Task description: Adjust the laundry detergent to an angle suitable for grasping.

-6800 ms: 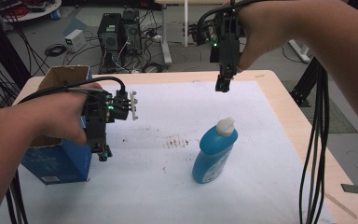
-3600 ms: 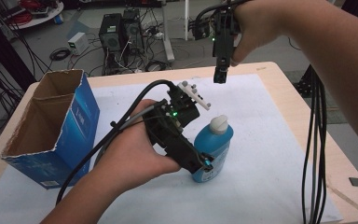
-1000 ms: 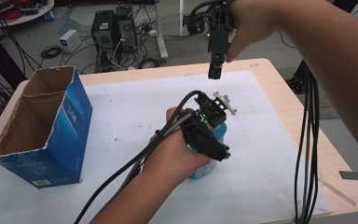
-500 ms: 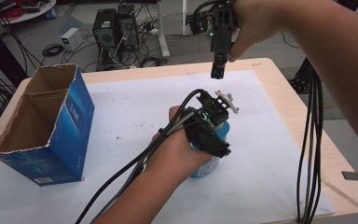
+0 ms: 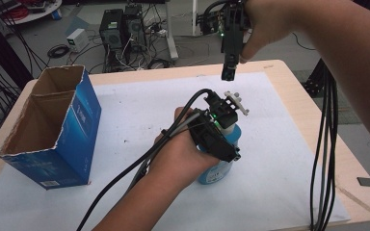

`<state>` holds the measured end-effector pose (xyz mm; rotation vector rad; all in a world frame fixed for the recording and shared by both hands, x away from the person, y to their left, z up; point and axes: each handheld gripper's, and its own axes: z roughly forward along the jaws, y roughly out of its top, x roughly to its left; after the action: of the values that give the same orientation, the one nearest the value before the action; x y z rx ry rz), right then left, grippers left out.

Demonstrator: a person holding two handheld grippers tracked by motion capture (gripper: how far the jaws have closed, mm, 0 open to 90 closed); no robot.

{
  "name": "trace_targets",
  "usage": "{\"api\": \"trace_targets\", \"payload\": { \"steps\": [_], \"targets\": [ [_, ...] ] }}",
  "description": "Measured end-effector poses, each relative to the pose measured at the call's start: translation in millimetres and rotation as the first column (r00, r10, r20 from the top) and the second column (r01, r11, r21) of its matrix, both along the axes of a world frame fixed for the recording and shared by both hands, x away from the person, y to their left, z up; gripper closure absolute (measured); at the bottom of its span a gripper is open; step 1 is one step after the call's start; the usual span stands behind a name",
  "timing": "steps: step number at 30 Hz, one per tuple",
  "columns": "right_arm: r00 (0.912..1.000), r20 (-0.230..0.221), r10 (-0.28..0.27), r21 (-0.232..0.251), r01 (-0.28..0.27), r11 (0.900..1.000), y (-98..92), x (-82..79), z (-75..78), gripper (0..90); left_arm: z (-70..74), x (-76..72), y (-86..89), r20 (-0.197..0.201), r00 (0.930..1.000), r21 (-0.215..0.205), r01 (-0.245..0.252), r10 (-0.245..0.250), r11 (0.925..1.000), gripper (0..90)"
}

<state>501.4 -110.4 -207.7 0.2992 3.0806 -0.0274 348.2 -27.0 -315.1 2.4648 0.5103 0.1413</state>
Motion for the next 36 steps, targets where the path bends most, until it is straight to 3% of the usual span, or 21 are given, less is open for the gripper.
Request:
{"api": "trace_targets", "payload": {
  "steps": [8,12,17,20,24,26,27,29,30,32,34,36],
  "targets": [
    [1.0000,0.002,-0.006,0.005,0.006,1.000,3.8,-3.2,1.5,1.8,14.9,-10.3,18.0,0.016,0.9975,0.009,0.068,-0.068,0.9976,44.1],
    [1.0000,0.003,-0.001,0.003,0.001,1.000,6.9,-4.7,1.2,1.8,24.4,-10.2,33.7,-0.010,0.9957,-0.006,0.092,-0.092,0.9957,44.1],
    [0.9999,0.005,0.014,0.004,-0.014,1.000,12.1,-5.8,0.1,1.8,31.4,-8.5,54.8,-0.016,0.9850,0.017,0.172,-0.172,0.9849,44.1],
    [0.9999,0.005,0.014,-0.005,-0.014,1.000,15.2,-7.1,-1.4,1.8,36.4,-6.2,69.3,-0.020,0.9670,0.030,0.254,-0.254,0.9667,44.1],
    [0.9998,0.004,0.020,-0.005,-0.020,1.000,19.4,-9.2,-2.5,1.8,38.0,-2.2,86.5,-0.012,0.9456,0.026,0.325,-0.325,0.9453,44.1],
    [0.9997,0.004,0.025,-0.003,-0.025,1.000,20.5,-9.8,-3.3,1.8,36.9,-1.1,90.2,-0.017,0.9430,0.017,0.333,-0.332,0.9429,44.1],
    [0.9998,0.004,0.022,-0.007,-0.022,1.000,21.8,-10.9,-3.6,1.8,34.9,2.0,97.7,-0.023,0.9278,0.019,0.373,-0.372,0.9277,44.1],
    [0.9995,0.003,0.032,-0.012,-0.032,0.999,24.4,-13.3,-5.3,1.8,33.0,5.1,104.2,-0.025,0.9207,0.003,0.390,-0.389,0.9210,44.1],
    [0.9995,0.003,0.032,-0.012,-0.032,0.999,24.4,-13.3,-5.3,1.8,33.0,5.1,104.2,-0.025,0.9207,0.003,0.390,-0.389,0.9210,44.1],
    [0.9993,0.002,0.036,-0.014,-0.036,0.999,25.7,-15.2,-5.8,1.8,30.1,7.5,115.5,-0.013,0.8958,-0.025,0.444,-0.444,0.8958,44.1],
    [0.9992,0.001,0.039,-0.014,-0.039,0.999,26.4,-16.4,-6.6,1.8,28.0,7.7,120.7,-0.008,0.8792,-0.046,0.476,-0.476,0.8785,44.1],
    [0.9993,0.000,0.039,-0.020,-0.039,0.999,26.5,-17.2,-7.2,1.8,25.3,7.1,124.9,0.005,0.8514,-0.054,0.524,-0.525,0.8500,44.1]
  ]
}}
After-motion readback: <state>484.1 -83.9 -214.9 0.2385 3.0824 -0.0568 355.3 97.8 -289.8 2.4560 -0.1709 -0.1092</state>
